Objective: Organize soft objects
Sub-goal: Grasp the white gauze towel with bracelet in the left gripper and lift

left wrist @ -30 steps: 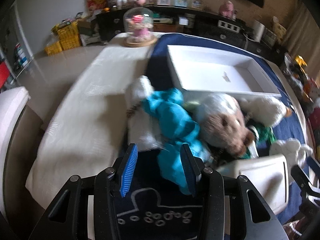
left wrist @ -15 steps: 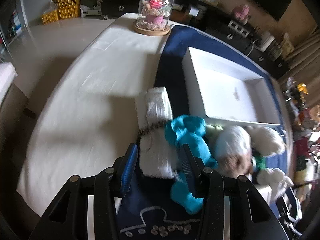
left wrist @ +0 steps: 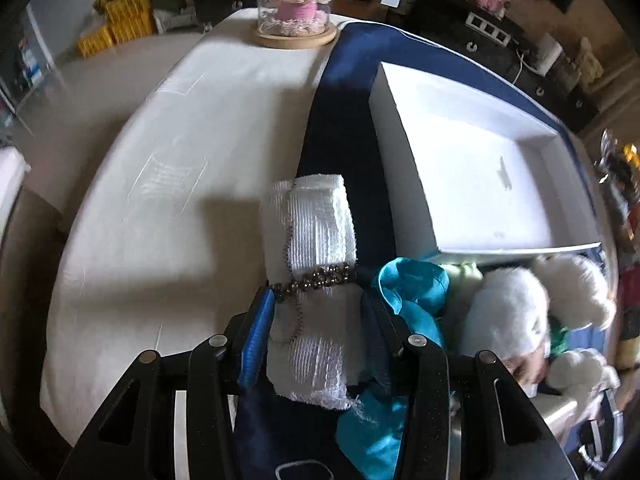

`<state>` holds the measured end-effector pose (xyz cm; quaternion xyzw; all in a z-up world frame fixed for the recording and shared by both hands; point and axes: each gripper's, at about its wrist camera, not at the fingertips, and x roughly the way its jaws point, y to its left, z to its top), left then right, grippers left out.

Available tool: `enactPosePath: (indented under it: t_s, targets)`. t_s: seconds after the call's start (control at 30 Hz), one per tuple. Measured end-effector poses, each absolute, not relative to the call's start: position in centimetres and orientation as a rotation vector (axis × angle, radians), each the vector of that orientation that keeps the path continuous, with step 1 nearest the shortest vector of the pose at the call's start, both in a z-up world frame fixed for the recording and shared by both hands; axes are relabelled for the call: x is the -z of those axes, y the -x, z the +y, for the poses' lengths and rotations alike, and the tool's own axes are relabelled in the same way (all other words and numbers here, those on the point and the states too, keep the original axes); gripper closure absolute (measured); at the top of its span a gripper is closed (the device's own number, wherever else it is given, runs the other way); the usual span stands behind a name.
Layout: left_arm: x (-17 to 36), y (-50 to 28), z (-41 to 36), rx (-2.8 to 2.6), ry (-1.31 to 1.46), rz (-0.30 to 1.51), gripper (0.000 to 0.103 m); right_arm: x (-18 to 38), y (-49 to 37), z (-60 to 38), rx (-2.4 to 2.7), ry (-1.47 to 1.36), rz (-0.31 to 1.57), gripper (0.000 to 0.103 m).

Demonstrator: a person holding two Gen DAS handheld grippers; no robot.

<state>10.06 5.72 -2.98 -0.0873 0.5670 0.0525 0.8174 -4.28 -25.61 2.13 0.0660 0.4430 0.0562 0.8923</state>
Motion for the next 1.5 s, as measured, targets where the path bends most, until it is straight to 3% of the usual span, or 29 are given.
enactPosePath:
  t_s: [0.1,0.17,0.23,0.33,0.47,0.57,0.6,0.67,0.7,0.83,0.93,1.17,1.2,1.23,1.27,1.33,1.37,1.4,1.5]
  targets:
    - [3.2,-10.2,5.5,-0.116,0.162,1.204,0.054,-2.0,4.3,-25.5,-0.114,-0.135,0.924,0.021]
    - [3.6,-10.5,5.7,-0.146,0.138,1.204,0.043,-1.9,4.3,-25.5,-0.113,-0.134,0.93,0.021]
    - [4.4,-11.0,6.2,-0.159,0.161,1.229,0.041,-1.9,4.2,-25.8,-0.108,-0.137,0.935,0.023]
    - [5.0,-11.4,6.8,-0.152,0.21,1.246,0.041,-2.0,4.3,-26.6,-0.092,-0.164,0.927,0.021]
    - [5.1,-11.6,7.0,-0.142,0.217,1.238,0.049,-2.3,4.3,-28.2,-0.038,-0.193,0.912,0.018]
    - [5.2,-11.5,7.1,-0.143,0.208,1.234,0.05,-2.1,4.2,-29.3,-0.008,-0.232,0.908,0.023]
    - [5.2,-11.5,7.2,-0.143,0.216,1.236,0.05,-2.1,4.1,-29.6,0.0,-0.241,0.908,0.018]
    - [5.0,-11.1,7.1,-0.144,0.221,1.239,0.05,-2.1,3.9,-29.8,0.012,-0.243,0.909,0.018]
    - [5.0,-11.0,7.1,-0.146,0.221,1.239,0.05,-2.2,3.8,-29.7,0.011,-0.231,0.92,0.026]
    - [5.0,-11.1,7.0,-0.148,0.216,1.243,0.05,-2.5,2.6,-28.2,0.014,-0.139,0.963,0.026]
    - [5.0,-11.4,7.0,-0.146,0.226,1.245,0.05,-1.6,1.2,-27.4,0.007,-0.114,1.041,0.021]
    - [5.1,-11.3,7.3,-0.141,0.226,1.247,0.049,1.7,-1.6,-26.3,0.015,-0.07,1.193,0.023]
    - [5.1,-11.3,7.3,-0.142,0.227,1.246,0.049,2.1,-1.8,-26.2,0.014,-0.064,1.204,0.032]
    - [5.1,-11.3,7.3,-0.142,0.226,1.246,0.049,2.4,-1.8,-26.2,0.0,-0.083,1.21,0.026]
    - [5.1,-11.3,7.3,-0.142,0.225,1.246,0.049,2.7,-1.8,-26.5,-0.01,-0.11,1.221,0.029]
    - [5.1,-11.3,7.4,-0.144,0.224,1.244,0.049,3.3,-1.9,-27.0,-0.031,-0.162,1.242,0.015]
    - [5.1,-11.3,7.4,-0.144,0.219,1.243,0.049,3.2,-1.7,-27.1,-0.028,-0.166,1.233,0.021]
    - [5.1,-11.2,7.3,-0.145,0.217,1.243,0.049,3.3,-1.7,-27.2,-0.025,-0.167,1.231,0.01]
    - [5.1,-11.1,7.2,-0.141,0.222,1.239,0.049,3.2,-1.5,-27.0,-0.029,-0.172,1.221,0.002]
